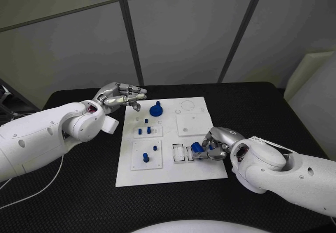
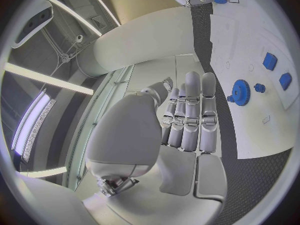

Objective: Assemble the parts on the task board

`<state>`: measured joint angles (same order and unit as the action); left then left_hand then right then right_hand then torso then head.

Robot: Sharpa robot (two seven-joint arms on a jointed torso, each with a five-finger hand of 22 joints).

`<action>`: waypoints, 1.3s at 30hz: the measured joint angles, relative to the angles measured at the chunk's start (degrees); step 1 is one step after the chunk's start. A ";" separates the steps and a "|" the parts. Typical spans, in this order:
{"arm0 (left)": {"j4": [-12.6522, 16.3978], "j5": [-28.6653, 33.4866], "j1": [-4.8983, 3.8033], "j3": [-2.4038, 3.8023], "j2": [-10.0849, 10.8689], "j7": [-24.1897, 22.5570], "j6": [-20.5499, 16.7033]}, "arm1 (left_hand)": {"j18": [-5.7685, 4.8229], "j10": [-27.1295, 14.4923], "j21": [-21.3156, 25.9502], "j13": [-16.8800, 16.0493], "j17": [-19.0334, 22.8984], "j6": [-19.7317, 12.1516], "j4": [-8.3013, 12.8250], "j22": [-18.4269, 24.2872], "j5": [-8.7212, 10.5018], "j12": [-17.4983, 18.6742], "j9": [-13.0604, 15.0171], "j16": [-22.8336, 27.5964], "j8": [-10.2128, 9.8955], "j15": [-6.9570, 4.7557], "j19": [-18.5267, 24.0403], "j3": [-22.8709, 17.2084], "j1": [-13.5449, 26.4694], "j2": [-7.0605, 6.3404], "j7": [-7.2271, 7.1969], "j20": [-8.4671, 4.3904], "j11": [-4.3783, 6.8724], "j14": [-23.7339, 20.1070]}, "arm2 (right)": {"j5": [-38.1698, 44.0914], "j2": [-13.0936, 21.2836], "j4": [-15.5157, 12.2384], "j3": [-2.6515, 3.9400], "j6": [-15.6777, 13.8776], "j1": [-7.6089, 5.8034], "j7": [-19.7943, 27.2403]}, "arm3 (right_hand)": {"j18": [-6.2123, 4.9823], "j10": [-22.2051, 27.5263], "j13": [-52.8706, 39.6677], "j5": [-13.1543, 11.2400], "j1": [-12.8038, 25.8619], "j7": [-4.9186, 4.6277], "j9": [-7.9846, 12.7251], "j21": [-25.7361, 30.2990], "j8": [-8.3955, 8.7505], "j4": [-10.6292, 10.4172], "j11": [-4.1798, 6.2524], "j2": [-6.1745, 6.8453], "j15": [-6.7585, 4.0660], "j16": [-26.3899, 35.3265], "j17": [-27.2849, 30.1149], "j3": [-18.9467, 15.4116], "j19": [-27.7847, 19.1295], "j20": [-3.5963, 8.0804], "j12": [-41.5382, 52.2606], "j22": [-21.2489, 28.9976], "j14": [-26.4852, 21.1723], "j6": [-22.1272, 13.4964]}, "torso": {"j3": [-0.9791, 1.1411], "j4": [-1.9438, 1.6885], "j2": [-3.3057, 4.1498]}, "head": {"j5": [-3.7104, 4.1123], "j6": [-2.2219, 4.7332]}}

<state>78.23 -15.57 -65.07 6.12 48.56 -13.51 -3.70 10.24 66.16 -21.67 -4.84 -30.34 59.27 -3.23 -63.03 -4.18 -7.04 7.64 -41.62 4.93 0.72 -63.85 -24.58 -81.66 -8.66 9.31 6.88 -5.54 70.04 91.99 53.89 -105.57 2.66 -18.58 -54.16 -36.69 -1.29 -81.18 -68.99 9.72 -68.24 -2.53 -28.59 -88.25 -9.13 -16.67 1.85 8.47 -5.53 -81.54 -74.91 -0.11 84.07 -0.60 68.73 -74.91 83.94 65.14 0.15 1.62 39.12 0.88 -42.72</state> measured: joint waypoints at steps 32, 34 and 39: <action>0.13 0.04 0.09 0.00 0.04 0.05 0.26 | 0.00 0.00 0.00 0.01 0.01 0.00 0.00 0.06 0.00 0.00 -0.01 0.18 0.00 0.00 0.00 0.00 0.00 0.00 0.00 0.00 0.00 0.00 | -6.59 -3.12 -3.37 -0.14 -8.11 0.29 0.35 | 0.90 -0.41 -0.59 7.41 2.58 0.74 -3.61 -1.34 0.49 -0.24 0.41 -1.26 -0.21 -0.28 -0.03 0.21 0.00 0.00 -0.03 0.00 0.21 0.73 | -0.10 -0.13 0.09 | -0.71 0.67; 0.16 0.04 0.09 0.00 0.05 0.06 0.27 | 0.00 0.00 0.00 0.02 0.05 0.00 0.00 0.13 0.00 0.00 -0.01 0.35 0.00 0.00 0.00 0.00 0.00 0.00 0.00 0.00 0.00 0.00 | -6.75 -3.64 -2.87 -0.14 -7.80 0.29 0.22 | 0.90 -0.41 -0.48 7.24 3.12 0.83 -3.82 -1.34 0.48 -0.26 0.41 -1.40 -0.21 -0.28 -0.03 0.16 0.00 0.00 -0.39 0.01 0.21 0.82 | -0.10 -0.13 0.10 | -0.78 0.68; 0.29 0.04 0.09 0.00 0.18 0.08 0.28 | 0.01 0.00 0.00 0.02 0.05 0.00 0.00 0.13 0.00 0.00 0.04 0.35 0.00 0.00 0.00 0.00 0.00 0.00 0.00 0.00 0.00 0.00 | -6.89 -4.60 -1.77 -0.13 -7.20 0.29 -0.17 | 0.90 -0.41 -0.28 6.89 5.20 1.23 -4.57 -1.34 0.84 -0.25 0.41 -0.47 -0.21 -0.28 -0.02 -1.13 0.00 0.00 -0.85 0.00 0.21 1.23 | -0.10 -0.13 0.10 | -0.98 0.67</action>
<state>78.52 -15.53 -64.98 6.11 48.74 -13.43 -3.42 10.25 66.16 -21.67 -4.82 -30.29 59.27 -3.23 -62.90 -4.18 -7.05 7.67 -41.27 4.93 0.72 -63.86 -24.58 -81.66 -8.66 9.31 6.88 -5.54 70.05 85.10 49.29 -107.35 2.53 -25.78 -53.87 -36.86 -0.40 -81.58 -69.27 16.61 -63.04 -1.30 -33.16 -89.59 -8.29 -16.92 2.26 8.00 -5.74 -81.82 -74.93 -1.24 84.06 -0.60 67.88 -74.91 84.15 66.37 0.05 1.49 39.23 -0.10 -42.05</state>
